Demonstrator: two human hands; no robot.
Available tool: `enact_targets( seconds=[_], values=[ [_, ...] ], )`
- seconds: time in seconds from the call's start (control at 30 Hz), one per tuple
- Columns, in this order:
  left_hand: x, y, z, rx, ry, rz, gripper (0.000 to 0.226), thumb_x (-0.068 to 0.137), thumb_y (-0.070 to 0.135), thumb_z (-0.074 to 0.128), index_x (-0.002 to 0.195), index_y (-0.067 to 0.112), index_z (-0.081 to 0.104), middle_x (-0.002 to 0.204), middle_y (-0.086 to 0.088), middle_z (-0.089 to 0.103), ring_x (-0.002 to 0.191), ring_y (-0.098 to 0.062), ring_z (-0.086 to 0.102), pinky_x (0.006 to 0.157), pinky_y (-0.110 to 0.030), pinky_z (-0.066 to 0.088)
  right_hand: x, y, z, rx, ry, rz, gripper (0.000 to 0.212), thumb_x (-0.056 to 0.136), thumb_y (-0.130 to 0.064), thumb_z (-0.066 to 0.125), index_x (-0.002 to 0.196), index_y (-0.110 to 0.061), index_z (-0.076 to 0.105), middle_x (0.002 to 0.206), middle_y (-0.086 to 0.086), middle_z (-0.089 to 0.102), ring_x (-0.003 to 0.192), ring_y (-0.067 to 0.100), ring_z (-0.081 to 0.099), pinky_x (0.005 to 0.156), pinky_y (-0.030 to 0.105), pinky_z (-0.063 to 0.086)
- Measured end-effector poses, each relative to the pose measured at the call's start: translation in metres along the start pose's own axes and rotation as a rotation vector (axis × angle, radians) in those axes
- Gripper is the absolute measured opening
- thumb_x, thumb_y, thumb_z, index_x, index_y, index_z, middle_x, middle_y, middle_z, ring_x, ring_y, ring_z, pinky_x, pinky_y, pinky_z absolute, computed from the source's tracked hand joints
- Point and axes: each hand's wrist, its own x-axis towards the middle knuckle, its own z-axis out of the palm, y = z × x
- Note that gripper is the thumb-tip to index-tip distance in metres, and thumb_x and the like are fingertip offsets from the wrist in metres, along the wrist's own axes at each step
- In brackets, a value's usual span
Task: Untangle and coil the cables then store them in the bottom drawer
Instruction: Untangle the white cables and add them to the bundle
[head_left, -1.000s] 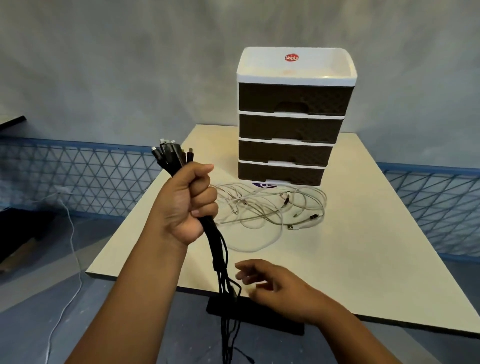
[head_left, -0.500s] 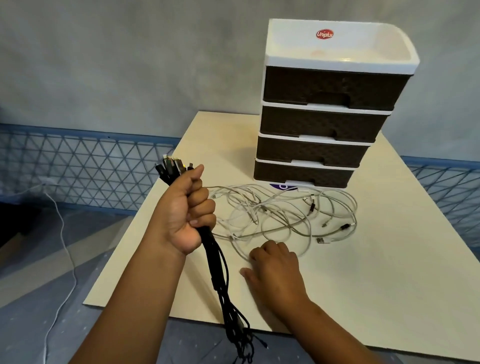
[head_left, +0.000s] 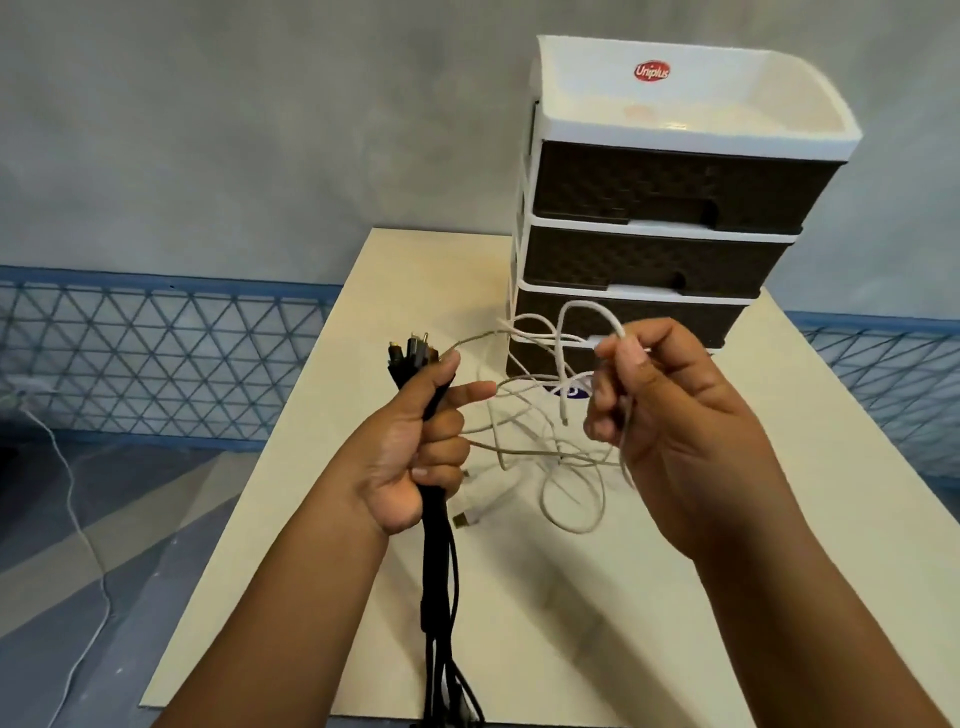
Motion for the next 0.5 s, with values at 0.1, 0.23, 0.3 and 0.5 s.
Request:
enact_targets(
  seconds=[0.1,0.23,0.3,0.5],
  values=[
    [0.007,-0.001,0.005,0.037,-0.026,-0.034,0.045,0.070,0.053,0.067,0.089,0.013,0.074,0.044,0.010,0.016,0.033,-0.001,0.014,0.035,-0.014,0.009,-0.007,0.019,0.001,-0.127,-0.077,0.043,0.011,0.089,-0.023,0.058,0.089,-0.012,0.064,0.068,0.006,0.054,0.063,0.015,0.049,0.059,0.023,0.044],
    [0.016,-0.004,0.006,0.035,-0.017,-0.056,0.035,0.078,0.043,0.065,0.088,0.010,0.071,0.043,0.010,0.019,0.032,-0.001,0.016,0.031,-0.013,0.011,-0.020,0.046,0.000,-0.283,-0.356,0.229,0.005,0.088,-0.017,0.066,0.084,-0.016,0.068,0.075,0.008,0.059,0.070,0.017,0.056,0.066,0.029,0.050],
    [0.019,-0.003,0.004,0.040,-0.024,-0.052,0.021,0.081,0.033,0.061,0.081,0.012,0.064,0.042,0.010,0.018,0.031,-0.001,0.016,0.029,-0.012,0.011,-0.025,0.056,-0.001,-0.405,-0.435,0.304,0.011,0.090,-0.025,0.067,0.085,-0.016,0.070,0.076,0.004,0.063,0.072,0.016,0.059,0.068,0.028,0.049],
    [0.012,0.005,0.000,0.189,-0.201,-0.077,0.020,0.082,0.029,0.056,0.070,0.015,0.061,0.040,0.011,0.020,0.031,-0.001,0.017,0.035,-0.013,0.006,-0.002,0.053,-0.005,-0.356,0.051,0.333,0.035,0.100,-0.031,0.049,0.088,-0.008,0.072,0.071,0.005,0.066,0.066,0.021,0.060,0.066,0.031,0.050]
  ],
)
